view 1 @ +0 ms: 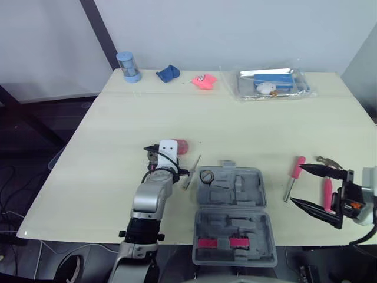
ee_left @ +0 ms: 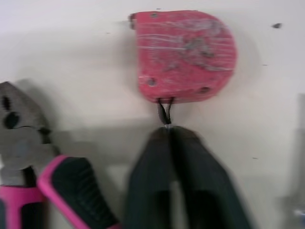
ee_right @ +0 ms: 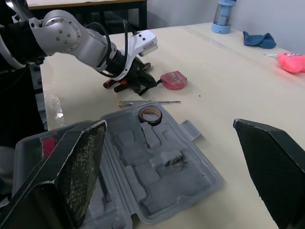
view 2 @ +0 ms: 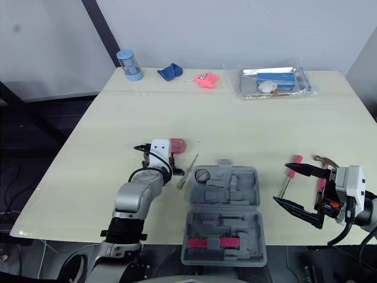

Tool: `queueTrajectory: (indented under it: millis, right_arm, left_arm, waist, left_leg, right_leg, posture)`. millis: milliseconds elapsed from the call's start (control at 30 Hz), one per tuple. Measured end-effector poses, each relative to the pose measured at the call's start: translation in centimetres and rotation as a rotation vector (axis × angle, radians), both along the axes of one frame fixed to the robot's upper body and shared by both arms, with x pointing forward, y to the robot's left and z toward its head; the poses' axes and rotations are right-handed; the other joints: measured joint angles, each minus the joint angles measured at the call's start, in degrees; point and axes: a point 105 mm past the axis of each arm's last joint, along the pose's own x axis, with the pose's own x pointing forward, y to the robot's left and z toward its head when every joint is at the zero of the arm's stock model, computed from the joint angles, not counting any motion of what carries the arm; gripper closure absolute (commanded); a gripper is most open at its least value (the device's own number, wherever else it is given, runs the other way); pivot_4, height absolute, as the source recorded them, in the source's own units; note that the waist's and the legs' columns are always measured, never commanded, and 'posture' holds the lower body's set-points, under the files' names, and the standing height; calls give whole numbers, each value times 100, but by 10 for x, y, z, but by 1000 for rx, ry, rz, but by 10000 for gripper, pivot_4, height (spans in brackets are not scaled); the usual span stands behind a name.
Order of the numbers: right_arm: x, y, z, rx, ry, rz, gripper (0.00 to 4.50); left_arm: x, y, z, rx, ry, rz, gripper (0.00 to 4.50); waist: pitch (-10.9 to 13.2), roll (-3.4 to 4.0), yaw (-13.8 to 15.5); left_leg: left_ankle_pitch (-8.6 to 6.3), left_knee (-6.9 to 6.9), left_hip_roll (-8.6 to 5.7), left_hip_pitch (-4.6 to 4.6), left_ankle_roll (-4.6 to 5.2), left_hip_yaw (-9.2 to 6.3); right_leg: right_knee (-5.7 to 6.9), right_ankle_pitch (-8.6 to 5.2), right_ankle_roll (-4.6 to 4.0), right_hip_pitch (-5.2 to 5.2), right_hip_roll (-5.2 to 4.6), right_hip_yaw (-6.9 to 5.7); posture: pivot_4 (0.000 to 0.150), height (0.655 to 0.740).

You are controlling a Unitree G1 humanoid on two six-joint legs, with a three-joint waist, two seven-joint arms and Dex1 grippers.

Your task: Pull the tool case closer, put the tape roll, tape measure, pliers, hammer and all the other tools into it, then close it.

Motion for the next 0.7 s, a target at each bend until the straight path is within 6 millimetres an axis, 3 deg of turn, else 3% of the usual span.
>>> queueTrajectory:
  millis: [167,333,467,533,700]
  right_arm:
    - [0,0,-1,0,1,-2,0]
    - [-1,0,-2,1,7,-3,0]
    - [-1,0,-2,1,8,-3,0]
    - [-1,2,-2,10,3,1,0]
    - [0,4,-2,13,-5,7,0]
  left_arm:
    - [-5,4,-1,8,-6,-24,44830]
    - [-27,13,-5,18,6,-98,44830]
    - [-33,16,-6,18,17,-119,44830]
    - [-58,28,-10,85,51,-200,44830]
    - [-81,34,-14,103,80,-240,44830]
  waist:
    - [-2,2,-15]
    - [-2,3,-21]
    - [-3,4,-4]
    - [-7,2,-35]
    - [-8,3,-18]
  left_leg:
    - [0,-1,1,2,0,1]
    - [0,-2,4,2,-1,1]
    - [0,-2,3,3,0,1]
    - [-1,-5,4,6,0,1]
    - [-3,-5,4,6,3,1]
  right_leg:
    - [0,0,0,0,1,10]
    - [-4,0,0,-1,-19,17]
    - [-2,0,0,0,-26,13]
    - [-4,-1,-1,0,-25,18]
    - [-5,-1,-1,0,-32,17]
  posture:
    - [1500,7400]
    - [1500,7400]
    - [1500,7400]
    - [1500,7400]
    - [1500,7400]
